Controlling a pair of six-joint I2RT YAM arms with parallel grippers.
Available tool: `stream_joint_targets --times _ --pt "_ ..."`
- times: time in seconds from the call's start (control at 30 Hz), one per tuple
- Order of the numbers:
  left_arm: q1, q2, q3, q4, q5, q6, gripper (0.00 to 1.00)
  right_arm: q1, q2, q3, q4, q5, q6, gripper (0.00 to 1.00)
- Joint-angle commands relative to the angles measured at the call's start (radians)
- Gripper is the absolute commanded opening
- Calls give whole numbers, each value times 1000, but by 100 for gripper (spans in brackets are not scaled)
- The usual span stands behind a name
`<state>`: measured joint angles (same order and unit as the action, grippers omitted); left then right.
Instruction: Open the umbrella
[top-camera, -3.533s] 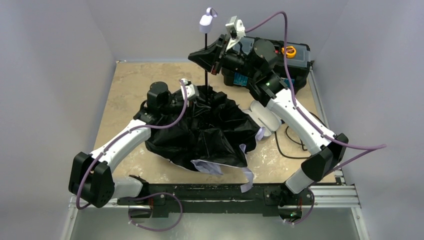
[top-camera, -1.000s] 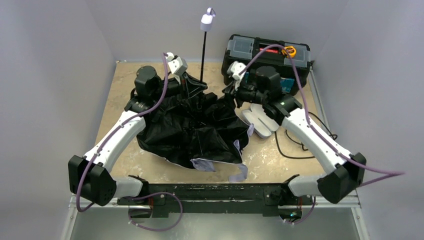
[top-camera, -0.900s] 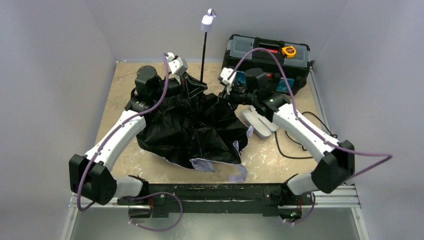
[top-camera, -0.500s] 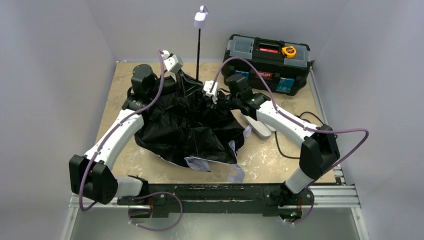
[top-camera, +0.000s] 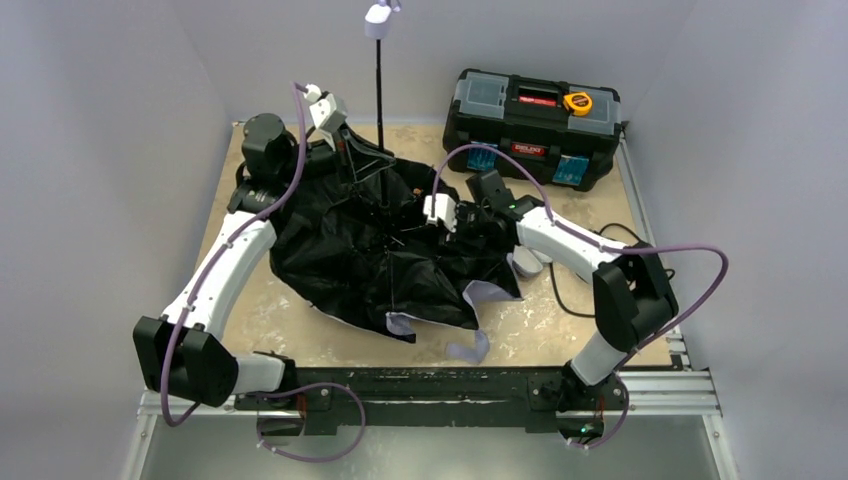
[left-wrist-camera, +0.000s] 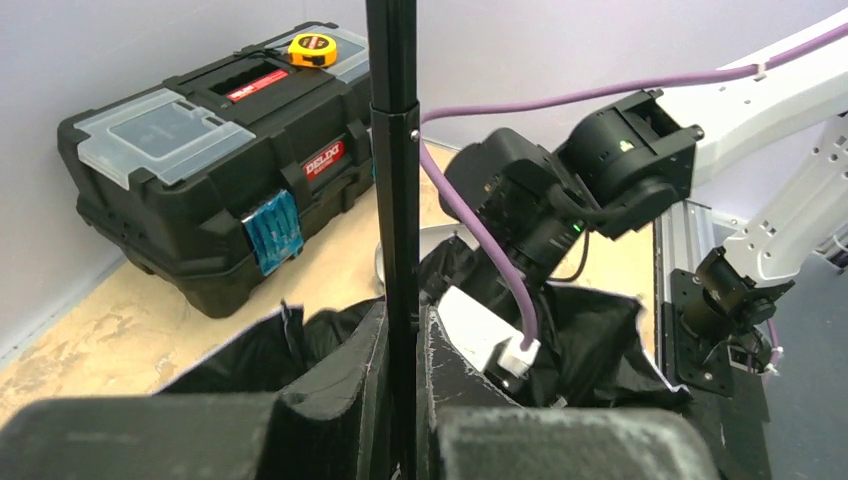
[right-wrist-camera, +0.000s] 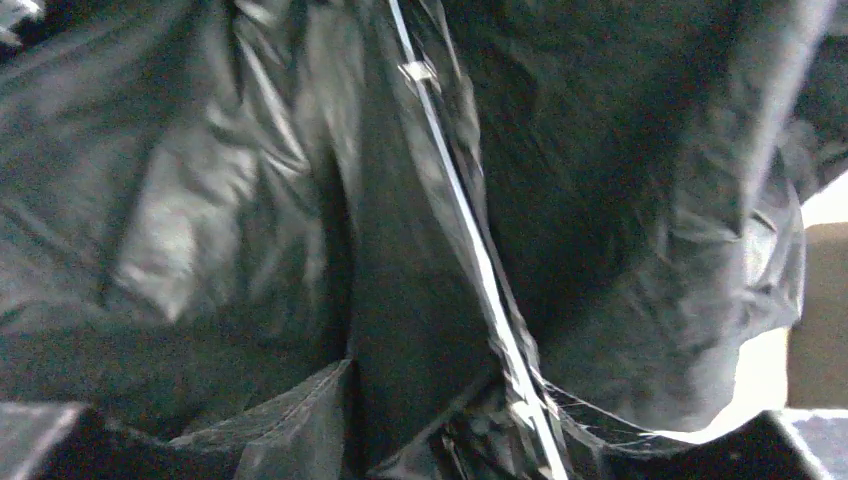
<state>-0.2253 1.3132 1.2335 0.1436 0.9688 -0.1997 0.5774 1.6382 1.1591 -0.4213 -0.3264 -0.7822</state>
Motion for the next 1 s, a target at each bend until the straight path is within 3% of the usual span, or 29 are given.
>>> stream_joint_targets --times 0.0,0.1,0.23,0.47,0.6,0.8,0.97 --pt "42 -18 83 73 19 7 0 -106 2 14 -139 98 -110 61" --pt "79 -11 102 17 45 67 0 -141 -25 12 -152 102 -134 70" --pt "101 -2 110 -119 89 240 0 -145 -47 55 -191 64 -106 75" --pt "25 50 42 -43 88 247 0 -141 -93 293 -248 -269 75 80" --pt "-11 47 4 -80 69 346 0 -140 -157 403 -65 -342 363 84" --pt "-53 39 -46 -136 63 427 0 -140 -176 517 396 -353 903 91" --pt "-89 47 -39 -164 59 438 0 -136 -155 537 661 -318 1145 88"
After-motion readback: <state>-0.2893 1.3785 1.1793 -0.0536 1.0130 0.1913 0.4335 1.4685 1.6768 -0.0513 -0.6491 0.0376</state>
